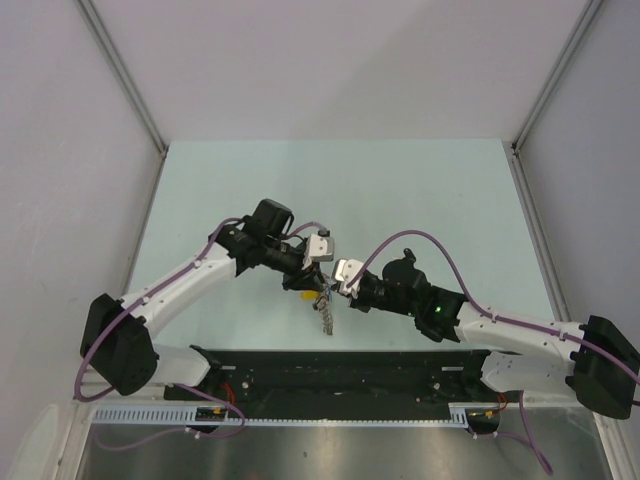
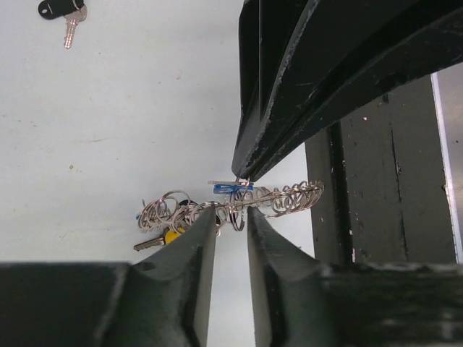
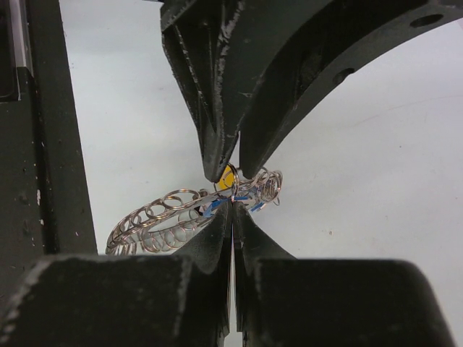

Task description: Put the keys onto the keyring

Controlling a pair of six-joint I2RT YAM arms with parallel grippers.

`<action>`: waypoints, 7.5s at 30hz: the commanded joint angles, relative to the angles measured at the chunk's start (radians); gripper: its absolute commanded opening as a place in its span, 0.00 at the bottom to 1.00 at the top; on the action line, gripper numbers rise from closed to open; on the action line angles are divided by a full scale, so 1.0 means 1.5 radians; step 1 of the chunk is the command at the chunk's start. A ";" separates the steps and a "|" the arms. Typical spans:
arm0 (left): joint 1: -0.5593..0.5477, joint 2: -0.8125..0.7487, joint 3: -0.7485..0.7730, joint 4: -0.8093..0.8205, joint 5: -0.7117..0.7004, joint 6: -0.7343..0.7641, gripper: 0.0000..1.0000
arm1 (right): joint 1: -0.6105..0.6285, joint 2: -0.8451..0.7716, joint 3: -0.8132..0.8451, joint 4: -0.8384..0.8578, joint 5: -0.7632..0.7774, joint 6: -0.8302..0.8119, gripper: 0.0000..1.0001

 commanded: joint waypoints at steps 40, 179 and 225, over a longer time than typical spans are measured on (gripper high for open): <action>-0.005 -0.244 -0.432 0.889 -0.158 -0.614 0.00 | -0.005 -0.099 -0.073 0.103 -0.010 0.059 0.00; 0.079 -0.306 -0.221 0.279 -0.531 -0.567 1.00 | -0.247 0.225 0.103 -0.194 -0.061 0.366 0.56; -0.181 0.021 -0.116 0.358 -0.657 -0.694 0.98 | -0.323 -0.088 -0.077 -0.096 0.029 0.365 0.58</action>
